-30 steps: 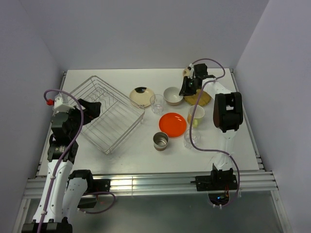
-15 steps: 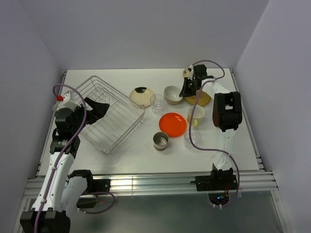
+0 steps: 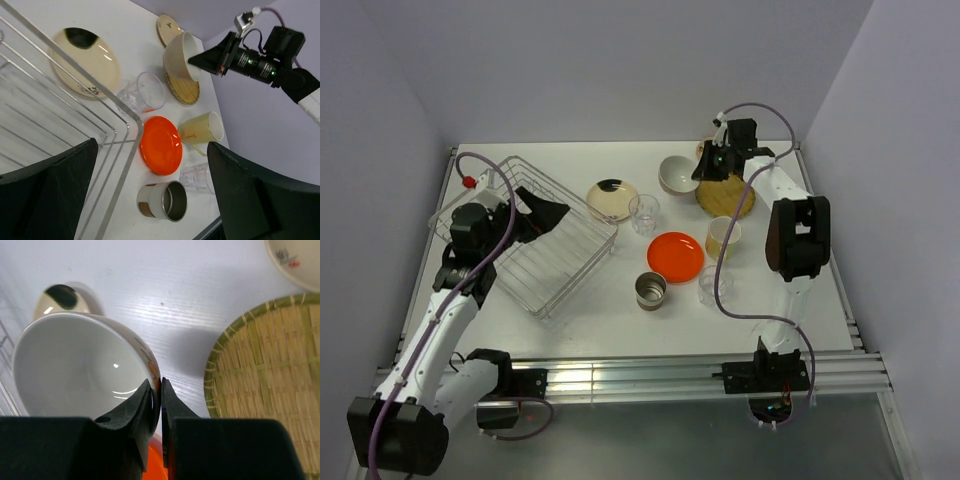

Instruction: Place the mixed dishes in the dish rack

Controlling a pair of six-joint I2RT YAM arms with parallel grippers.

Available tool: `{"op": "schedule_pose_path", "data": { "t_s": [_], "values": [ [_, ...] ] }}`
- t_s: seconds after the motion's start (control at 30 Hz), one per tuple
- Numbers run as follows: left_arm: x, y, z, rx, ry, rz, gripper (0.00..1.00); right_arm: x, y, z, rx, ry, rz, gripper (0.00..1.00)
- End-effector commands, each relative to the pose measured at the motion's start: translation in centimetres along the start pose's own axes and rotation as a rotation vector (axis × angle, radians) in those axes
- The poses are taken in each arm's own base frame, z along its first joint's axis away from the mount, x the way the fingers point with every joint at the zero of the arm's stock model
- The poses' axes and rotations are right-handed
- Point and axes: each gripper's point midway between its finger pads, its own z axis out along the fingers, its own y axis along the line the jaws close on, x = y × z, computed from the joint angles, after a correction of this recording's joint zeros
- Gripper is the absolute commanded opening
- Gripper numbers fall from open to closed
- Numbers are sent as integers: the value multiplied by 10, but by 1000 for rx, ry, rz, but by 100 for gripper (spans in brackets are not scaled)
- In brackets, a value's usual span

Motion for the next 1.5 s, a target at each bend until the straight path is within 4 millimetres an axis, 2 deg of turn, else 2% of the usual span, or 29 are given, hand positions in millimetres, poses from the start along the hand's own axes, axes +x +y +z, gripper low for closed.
{"op": "schedule_pose_path", "data": {
  "t_s": [0.0, 0.07, 0.1, 0.17, 0.2, 0.23, 0.27, 0.3, 0.33, 0.37, 0.4, 0.43, 0.47, 0.5, 0.53, 0.57, 0.6, 0.63, 0.67, 0.73, 0.77, 0.83, 0.93, 0.97, 1.03, 1.13, 1.27, 1.37, 1.47],
  "values": [
    [-22, -41, 10, 100, -54, 46, 98, -63, 44, -57, -106, -217, -127, 0],
    [-10, -49, 23, 108, -16, 67, 96, -68, 51, -69, -117, -239, -165, 0],
    [-9, -64, 28, 129, -13, 87, 95, -67, 53, -72, -117, -242, -178, 0],
    [0, -69, 45, 116, 23, 132, 94, -70, 61, -86, -126, -262, -218, 0],
    [-8, -82, 50, 122, -1, 155, 93, -68, 64, -90, -132, -261, -229, 0],
    [8, -86, 62, 113, 47, 186, 93, -66, 68, -93, -143, -259, -244, 0],
    [1, -101, 66, 129, 29, 205, 93, -61, 73, -100, -161, -252, -263, 0],
    [11, -112, 72, 138, 40, 225, 93, -58, 76, -104, -170, -248, -270, 0],
    [20, -111, 85, 125, 62, 238, 93, -55, 84, -113, -182, -248, -288, 0],
    [13, -127, 90, 143, 45, 235, 93, -47, 85, -112, -176, -234, -289, 0],
    [19, -134, 96, 149, 57, 227, 92, -43, 87, -115, -169, -236, -295, 0],
    [25, -131, 109, 117, 62, 191, 92, -44, 92, -126, -163, -256, -309, 0],
    [20, -141, 113, 119, 46, 165, 91, -34, 95, -124, -158, -245, -308, 0],
    [23, -143, 119, 113, 51, 144, 90, -33, 92, -126, -120, -257, -306, 0],
    [37, -144, 129, 105, 83, 112, 88, -34, 98, -135, -112, -281, -316, 0],
    [32, -150, 134, 89, 62, 101, 86, -28, 96, -134, -94, -278, -318, 0],
    [40, -159, 138, 94, 69, 102, 84, -25, 99, -135, -59, -290, -330, 0],
    [55, -150, 148, 47, 103, 107, 80, -28, 105, -144, -51, -326, -351, 0],
    [52, -152, 151, 15, 96, 113, 78, -20, 110, -141, -45, -320, -364, 0],
    [72, -148, 161, -30, 133, 132, 73, -24, 111, -149, 3, -357, -369, 0],
    [67, -152, 164, -49, 113, 138, 71, -24, 112, -151, 13, -363, -369, 0],
    [79, -147, 165, -95, 133, 170, 68, -24, 116, -154, 32, -374, -376, 0],
    [82, -143, 164, -141, 120, 206, 62, -24, 122, -159, 45, -396, -389, 0],
    [80, -144, 164, -150, 115, 211, 57, -24, 121, -160, 56, -399, -395, 0],
    [83, -134, 162, -208, 120, 238, 53, -23, 125, -161, 55, -405, -403, 0],
    [84, -131, 164, -239, 120, 263, 50, -22, 129, -162, 47, -405, -412, 0],
    [88, -128, 167, -251, 126, 277, 35, -17, 137, -164, 34, -407, -430, 0],
    [88, -124, 170, -272, 124, 291, 35, -16, 139, -166, 35, -408, -433, 0],
    [90, -117, 172, -301, 125, 306, 40, -15, 139, -167, 34, -406, -433, 0]
  ]
}}
